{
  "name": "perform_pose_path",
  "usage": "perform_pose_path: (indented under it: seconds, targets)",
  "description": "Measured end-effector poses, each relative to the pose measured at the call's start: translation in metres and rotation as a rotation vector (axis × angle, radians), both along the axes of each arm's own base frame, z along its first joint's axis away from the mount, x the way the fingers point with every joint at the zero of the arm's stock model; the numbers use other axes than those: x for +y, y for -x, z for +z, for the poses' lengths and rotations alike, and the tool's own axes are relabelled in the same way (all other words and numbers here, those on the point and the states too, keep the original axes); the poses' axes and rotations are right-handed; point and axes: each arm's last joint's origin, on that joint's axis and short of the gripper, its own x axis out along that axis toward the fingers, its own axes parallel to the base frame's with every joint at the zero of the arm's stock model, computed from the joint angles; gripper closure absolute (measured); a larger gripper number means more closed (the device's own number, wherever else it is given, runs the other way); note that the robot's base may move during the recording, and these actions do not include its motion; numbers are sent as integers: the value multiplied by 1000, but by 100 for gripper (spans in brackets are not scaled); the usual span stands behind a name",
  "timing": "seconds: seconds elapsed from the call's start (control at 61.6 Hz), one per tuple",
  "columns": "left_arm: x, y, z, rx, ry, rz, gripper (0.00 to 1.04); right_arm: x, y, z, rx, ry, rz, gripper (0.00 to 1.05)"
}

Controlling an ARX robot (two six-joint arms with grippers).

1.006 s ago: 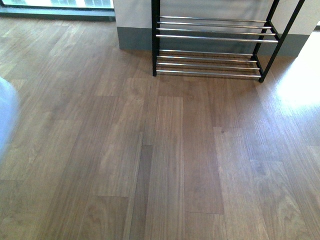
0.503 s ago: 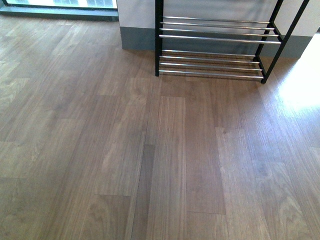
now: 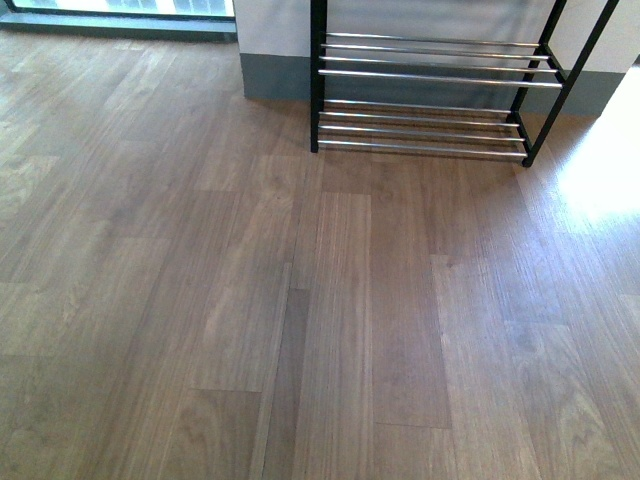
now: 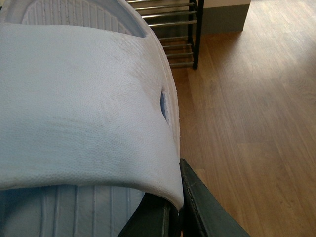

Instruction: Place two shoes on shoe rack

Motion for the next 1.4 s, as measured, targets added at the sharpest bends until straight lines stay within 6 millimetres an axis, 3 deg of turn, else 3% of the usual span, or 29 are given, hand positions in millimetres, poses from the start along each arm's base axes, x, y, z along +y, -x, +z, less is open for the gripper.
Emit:
perform_pose_path:
  seconds: [1.395]
  targets:
    - [0, 0, 0, -3, -4, -1, 102, 0, 0, 0, -2, 0, 0, 103]
